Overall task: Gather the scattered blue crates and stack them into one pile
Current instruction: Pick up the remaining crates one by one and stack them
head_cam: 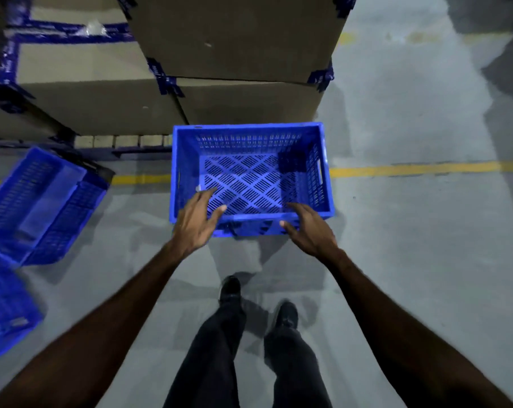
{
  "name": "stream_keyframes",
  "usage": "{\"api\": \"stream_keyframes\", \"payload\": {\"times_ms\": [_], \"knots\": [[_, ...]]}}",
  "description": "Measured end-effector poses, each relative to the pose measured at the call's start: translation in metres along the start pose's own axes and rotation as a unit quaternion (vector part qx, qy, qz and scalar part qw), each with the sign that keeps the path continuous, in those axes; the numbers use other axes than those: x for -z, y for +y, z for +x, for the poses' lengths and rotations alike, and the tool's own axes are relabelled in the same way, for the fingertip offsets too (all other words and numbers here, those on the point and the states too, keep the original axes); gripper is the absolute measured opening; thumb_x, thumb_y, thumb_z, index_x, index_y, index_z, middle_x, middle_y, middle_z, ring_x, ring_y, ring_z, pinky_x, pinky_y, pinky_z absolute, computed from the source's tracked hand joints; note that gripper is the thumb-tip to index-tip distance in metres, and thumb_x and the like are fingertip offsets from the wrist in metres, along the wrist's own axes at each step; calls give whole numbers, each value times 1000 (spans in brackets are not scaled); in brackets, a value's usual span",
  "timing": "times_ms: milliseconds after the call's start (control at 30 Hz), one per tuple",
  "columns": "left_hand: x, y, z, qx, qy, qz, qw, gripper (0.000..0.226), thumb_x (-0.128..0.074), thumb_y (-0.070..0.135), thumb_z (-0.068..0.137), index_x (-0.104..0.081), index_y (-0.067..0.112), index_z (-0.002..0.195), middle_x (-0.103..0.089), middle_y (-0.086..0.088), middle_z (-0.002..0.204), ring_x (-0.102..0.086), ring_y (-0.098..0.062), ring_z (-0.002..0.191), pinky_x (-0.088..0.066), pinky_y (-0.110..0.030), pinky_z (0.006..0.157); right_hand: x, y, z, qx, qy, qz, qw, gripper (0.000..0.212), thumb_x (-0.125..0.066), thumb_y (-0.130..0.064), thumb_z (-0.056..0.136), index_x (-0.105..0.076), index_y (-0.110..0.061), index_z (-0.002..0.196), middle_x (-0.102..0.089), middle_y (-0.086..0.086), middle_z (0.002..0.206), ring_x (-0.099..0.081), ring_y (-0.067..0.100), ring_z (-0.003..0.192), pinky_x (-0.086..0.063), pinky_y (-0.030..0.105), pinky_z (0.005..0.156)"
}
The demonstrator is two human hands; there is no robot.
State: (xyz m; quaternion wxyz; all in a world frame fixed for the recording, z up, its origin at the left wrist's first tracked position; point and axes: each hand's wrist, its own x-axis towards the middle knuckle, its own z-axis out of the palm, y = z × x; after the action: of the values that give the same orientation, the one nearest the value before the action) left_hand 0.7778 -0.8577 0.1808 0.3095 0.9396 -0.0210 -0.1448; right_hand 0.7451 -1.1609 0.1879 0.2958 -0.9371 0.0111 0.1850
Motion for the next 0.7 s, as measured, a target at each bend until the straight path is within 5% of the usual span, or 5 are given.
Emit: {"api": "stream_keyframes", "payload": {"times_ms": [367, 700], "knots": [[0, 75, -207, 104, 89, -134, 981, 55, -57, 45, 99, -51, 19, 147, -56, -5, 143, -53, -26, 130, -42, -46, 111, 48, -6, -140, -28, 56, 75, 995, 57, -66, -41, 97, -55, -10, 144, -60, 10, 143, -54, 28, 132, -40, 34, 105], [1, 86, -303, 112, 128, -139, 976, 54, -59, 42, 100, -51, 15, 147, -55, -6, 147, -55, -25, 131, -43, -48, 112, 48, -14, -219, -16, 52, 78, 995, 57, -64, -42, 97, -52, -15, 146, -58, 6, 146, -53, 25, 134, -44, 39, 107]]}}
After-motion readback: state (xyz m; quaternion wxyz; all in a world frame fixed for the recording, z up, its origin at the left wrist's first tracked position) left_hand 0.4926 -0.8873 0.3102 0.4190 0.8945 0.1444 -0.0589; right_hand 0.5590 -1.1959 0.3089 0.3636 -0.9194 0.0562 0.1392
